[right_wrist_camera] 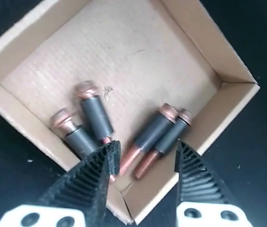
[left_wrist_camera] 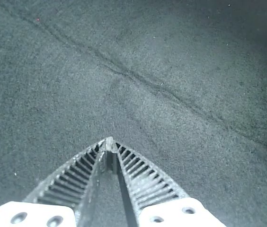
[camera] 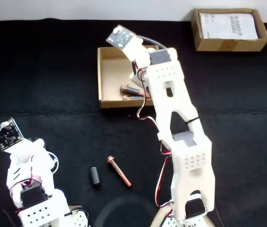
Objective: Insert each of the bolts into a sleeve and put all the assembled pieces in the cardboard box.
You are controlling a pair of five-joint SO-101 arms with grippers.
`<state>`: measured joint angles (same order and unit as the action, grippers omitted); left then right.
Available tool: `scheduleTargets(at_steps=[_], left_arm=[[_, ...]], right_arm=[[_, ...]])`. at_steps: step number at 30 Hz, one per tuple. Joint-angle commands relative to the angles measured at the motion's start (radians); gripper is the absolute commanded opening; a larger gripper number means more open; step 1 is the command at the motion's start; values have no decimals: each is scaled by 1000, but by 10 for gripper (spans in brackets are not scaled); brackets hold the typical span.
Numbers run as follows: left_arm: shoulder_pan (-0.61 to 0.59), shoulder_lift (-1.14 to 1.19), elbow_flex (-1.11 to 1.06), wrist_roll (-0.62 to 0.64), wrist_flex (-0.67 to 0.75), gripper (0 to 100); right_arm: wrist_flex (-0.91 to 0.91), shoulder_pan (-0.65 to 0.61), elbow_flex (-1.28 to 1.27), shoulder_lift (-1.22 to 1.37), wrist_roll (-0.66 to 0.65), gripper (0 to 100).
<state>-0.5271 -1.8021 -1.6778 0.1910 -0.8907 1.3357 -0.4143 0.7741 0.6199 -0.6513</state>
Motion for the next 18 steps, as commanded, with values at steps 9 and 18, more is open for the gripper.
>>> scheduleTargets(at_steps=[9,18], left_arm=[[-8,-10,-13,0,14,9],[-1,-8,153,0,-230,9]], right_arm=[[430,-54,390,-30,230,159],[430,-223,-16,-490,466,159]])
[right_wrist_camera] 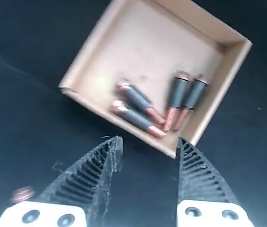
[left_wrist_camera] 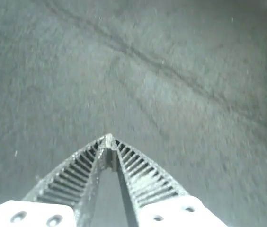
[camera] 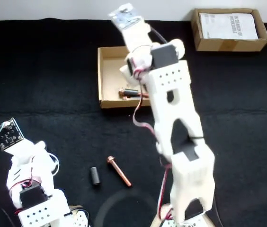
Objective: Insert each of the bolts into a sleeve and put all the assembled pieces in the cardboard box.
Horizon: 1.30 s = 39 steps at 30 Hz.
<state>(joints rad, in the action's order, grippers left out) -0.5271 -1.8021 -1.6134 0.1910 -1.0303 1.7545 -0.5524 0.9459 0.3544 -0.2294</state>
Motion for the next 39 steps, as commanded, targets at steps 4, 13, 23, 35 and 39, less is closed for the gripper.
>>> scheduleTargets(at_steps=[4,13,23,35,39], left_arm=[[-16,-8,160,-6,-203,9],[-211,-8,217,-123,-218,9],[-426,-8,216,-226,-218,9],[-492,-8,205,-227,-218,9],[-490,-8,193,-227,-216,9]], right_arm=[[10,-255,-559,-452,167,159],[-120,-378,-1066,-662,307,159],[-455,-570,-1385,-670,379,159],[-687,-656,-1526,-605,385,159],[-702,-665,-1484,-507,430,159]])
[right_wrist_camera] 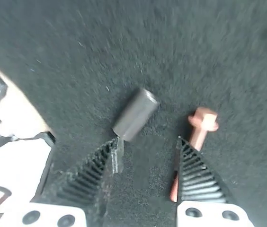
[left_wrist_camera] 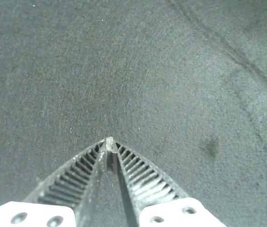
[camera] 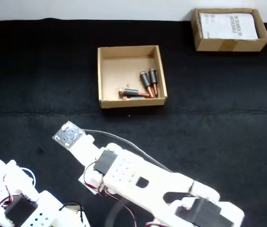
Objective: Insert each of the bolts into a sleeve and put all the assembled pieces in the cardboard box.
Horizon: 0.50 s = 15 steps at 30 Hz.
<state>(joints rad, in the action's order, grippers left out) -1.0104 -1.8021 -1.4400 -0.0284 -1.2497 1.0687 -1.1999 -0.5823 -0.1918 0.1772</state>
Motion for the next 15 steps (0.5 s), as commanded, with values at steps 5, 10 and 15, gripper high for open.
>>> scheduleTargets(at_steps=[5,10,15], left_arm=[[-7,-8,-7,-8,12,9],[-8,-8,-45,-55,87,9],[-51,-8,-88,-78,152,9]], right_arm=[[-19,-56,142,131,26,159],[-24,-61,203,223,26,159],[-18,-54,222,257,28,159]])
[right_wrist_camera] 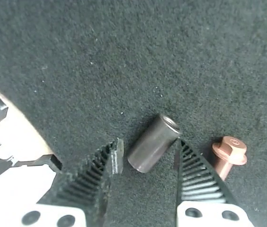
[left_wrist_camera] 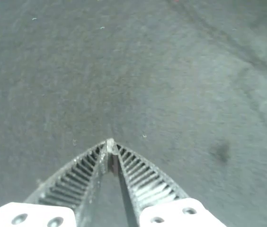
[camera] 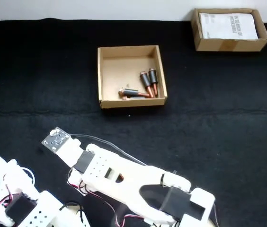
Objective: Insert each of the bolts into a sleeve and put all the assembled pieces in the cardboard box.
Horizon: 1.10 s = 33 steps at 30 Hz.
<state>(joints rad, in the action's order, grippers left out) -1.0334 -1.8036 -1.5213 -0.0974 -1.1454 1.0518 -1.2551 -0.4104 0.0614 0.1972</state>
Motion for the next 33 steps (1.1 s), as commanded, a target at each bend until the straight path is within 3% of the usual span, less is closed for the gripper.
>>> scheduleTargets(at_steps=[1,12,33], left_arm=[[-36,-7,-18,-9,64,9],[-54,-7,-44,-9,110,9],[-62,-7,-53,-51,110,9]], right_arm=[[-1,4,50,4,8,159],[168,39,163,7,3,159],[82,33,82,74,8,159]])
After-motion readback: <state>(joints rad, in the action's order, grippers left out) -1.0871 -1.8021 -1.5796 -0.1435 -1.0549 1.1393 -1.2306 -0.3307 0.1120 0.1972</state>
